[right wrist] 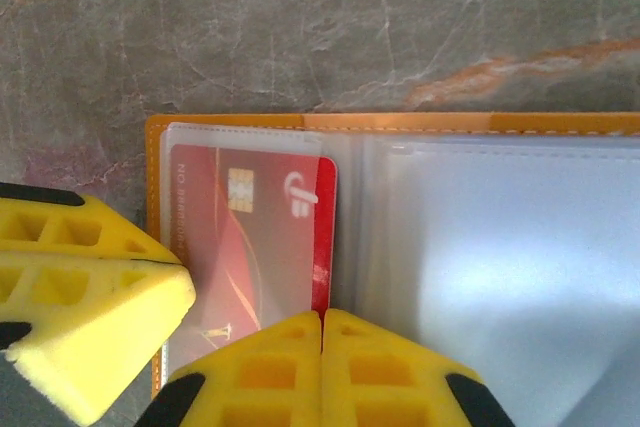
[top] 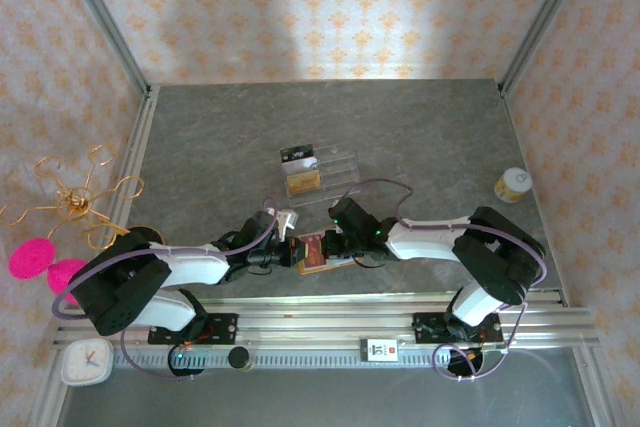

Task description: Take the credit cards out of the card holder

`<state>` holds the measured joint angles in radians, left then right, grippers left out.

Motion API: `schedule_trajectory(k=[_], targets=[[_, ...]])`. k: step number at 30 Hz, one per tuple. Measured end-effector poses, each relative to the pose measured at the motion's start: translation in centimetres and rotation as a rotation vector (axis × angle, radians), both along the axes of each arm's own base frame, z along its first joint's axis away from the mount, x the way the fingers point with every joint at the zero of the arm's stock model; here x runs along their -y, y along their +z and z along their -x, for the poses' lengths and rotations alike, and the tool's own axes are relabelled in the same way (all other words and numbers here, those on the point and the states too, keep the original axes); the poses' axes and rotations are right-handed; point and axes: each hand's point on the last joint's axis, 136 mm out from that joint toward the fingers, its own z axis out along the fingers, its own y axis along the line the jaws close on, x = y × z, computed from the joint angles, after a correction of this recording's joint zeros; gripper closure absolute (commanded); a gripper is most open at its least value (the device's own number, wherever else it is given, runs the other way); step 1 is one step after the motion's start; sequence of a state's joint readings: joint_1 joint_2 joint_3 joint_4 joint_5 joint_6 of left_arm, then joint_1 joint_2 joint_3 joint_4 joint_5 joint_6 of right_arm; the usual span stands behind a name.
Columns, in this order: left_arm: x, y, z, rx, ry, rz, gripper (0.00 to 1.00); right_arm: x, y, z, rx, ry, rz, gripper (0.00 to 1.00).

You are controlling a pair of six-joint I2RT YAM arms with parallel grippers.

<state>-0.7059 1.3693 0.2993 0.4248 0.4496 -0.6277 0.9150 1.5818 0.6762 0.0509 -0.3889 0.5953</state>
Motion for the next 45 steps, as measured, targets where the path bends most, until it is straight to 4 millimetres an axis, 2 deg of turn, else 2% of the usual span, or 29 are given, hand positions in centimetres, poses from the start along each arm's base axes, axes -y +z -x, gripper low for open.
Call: schedule_trajectory(k=[13,16,20,23,26,40,45], targets=[[0.0,0.0,0.0,0.005,-0.005,-0.004,1.00,1.4,0.1,-0.2,0.007,-0.081,0.017,1.00],[-0.1,0.0,0.1,0.002,-0.005,-0.007,1.00,1.2,0.7,-0.1,0.015,-0.065,0.001,0.86],[-0.1,-0.1,0.1,0.003,-0.002,-0.009,1.00,0.6,2.0,0.3,0.021,-0.013,-0.048,0.84],[-0.1,0.0,0.0,0.009,-0.007,-0.013,1.00,0.5,2.4,0.3,-0.015,0.002,-0.088,0.80],[-0.1,0.0,0.0,0.017,-0.016,-0.018,1.00,0.6,2.6,-0.1,-0.047,-0.001,-0.121,0.80],[-0.1,0.0,0.0,0.030,-0.029,-0.025,1.00,0.4,0.1,0.9,-0.146,0.029,-0.104,0.83],[-0.1,0.0,0.0,0.032,-0.029,-0.024,1.00,0.2,0.0,1.0,-0.151,0.037,-0.115,0.84]])
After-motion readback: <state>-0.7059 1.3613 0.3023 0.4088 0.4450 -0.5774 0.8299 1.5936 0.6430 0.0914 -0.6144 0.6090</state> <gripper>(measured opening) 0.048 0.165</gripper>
